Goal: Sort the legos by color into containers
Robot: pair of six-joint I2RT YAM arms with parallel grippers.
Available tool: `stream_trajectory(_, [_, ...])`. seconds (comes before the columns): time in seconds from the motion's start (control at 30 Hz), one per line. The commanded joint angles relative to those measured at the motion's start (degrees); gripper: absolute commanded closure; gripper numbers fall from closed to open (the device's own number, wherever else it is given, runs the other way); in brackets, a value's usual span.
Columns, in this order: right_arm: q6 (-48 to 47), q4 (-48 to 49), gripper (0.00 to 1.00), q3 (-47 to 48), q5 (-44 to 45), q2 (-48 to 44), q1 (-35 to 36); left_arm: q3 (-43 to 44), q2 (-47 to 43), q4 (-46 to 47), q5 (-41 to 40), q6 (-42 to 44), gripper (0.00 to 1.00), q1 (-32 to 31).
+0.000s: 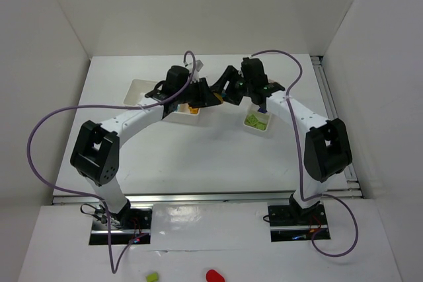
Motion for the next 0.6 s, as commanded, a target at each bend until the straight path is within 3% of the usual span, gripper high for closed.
stream_trajectory(0.0, [1.31,2.41,0.65,-1.38,-4.01,-0.64,0.01,1.44,0.21,1.47,-2.7,1.08,0.64,0.1])
stream_trajectory(0.33, [4.82,4.42,0.65,-7.61,-7.6,-1.17,-1.13,-2.51,-2.08,0.42,-3.84,1.08,1.0,0.1])
stream_trajectory(0.57, [7.72,6.97,0.65,-10.26,-9.9,-0.64,-2.8,-5.67,-4.28,-1.42,-4.37,1.6,1.0,0.1])
